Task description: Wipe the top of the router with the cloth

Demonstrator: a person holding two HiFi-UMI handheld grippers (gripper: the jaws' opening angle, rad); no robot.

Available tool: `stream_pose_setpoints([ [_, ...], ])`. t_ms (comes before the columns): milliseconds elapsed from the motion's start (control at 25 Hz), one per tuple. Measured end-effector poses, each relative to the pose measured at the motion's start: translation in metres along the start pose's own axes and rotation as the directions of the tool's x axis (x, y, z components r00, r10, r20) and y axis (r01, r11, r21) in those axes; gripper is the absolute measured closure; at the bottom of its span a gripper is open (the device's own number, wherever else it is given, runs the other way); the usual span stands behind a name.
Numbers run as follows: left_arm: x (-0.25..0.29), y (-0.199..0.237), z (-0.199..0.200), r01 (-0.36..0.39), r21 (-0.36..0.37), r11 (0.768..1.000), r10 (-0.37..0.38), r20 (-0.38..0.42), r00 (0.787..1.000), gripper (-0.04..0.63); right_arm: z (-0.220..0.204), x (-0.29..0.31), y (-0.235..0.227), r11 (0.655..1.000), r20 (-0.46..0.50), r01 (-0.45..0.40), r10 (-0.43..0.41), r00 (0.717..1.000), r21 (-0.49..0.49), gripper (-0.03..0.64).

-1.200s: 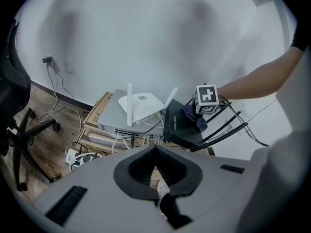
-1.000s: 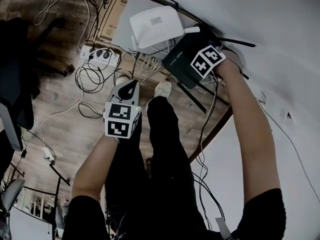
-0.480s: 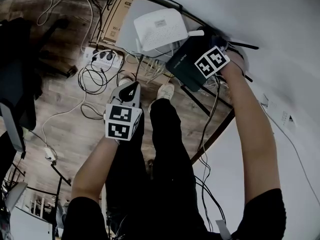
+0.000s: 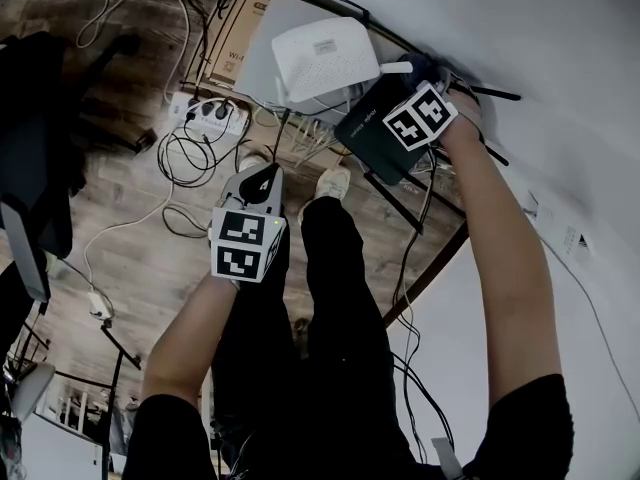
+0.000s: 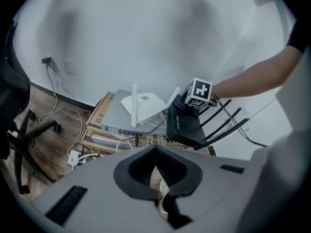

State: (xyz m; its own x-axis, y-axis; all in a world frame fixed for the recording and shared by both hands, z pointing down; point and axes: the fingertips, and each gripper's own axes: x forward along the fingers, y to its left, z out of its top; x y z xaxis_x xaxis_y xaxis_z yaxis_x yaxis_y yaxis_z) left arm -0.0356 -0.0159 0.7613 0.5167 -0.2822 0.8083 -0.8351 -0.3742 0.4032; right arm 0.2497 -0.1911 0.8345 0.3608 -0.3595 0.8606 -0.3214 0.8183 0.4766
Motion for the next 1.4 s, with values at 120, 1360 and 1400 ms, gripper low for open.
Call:
stream_pose_setpoints([
  [120,-0.001,-0.001,0.000,0.000,-0.003,1.000,0.000,-0.001,1.000,0.595,0.000,-0.003,0.004,1.000,0.020,-0.006,0.007,1.000,-0.014,0.612],
  [1360,0.008,-0.013,0.006,0.008,-0.013,1.000,-0.008,0.026,1.000,0.595,0.016,-0.107,0.158,0.807,0.186,-0.576,0.551,0.814,0.131,0.612],
  [1400,0.007,-0.013,0.005,0.007,-0.012,1.000,-0.007,0.026,1.000,0.594,0.017,-0.111,0.164,0.793,0.197,-0.596,0.569,0.798,0.126,0.612],
])
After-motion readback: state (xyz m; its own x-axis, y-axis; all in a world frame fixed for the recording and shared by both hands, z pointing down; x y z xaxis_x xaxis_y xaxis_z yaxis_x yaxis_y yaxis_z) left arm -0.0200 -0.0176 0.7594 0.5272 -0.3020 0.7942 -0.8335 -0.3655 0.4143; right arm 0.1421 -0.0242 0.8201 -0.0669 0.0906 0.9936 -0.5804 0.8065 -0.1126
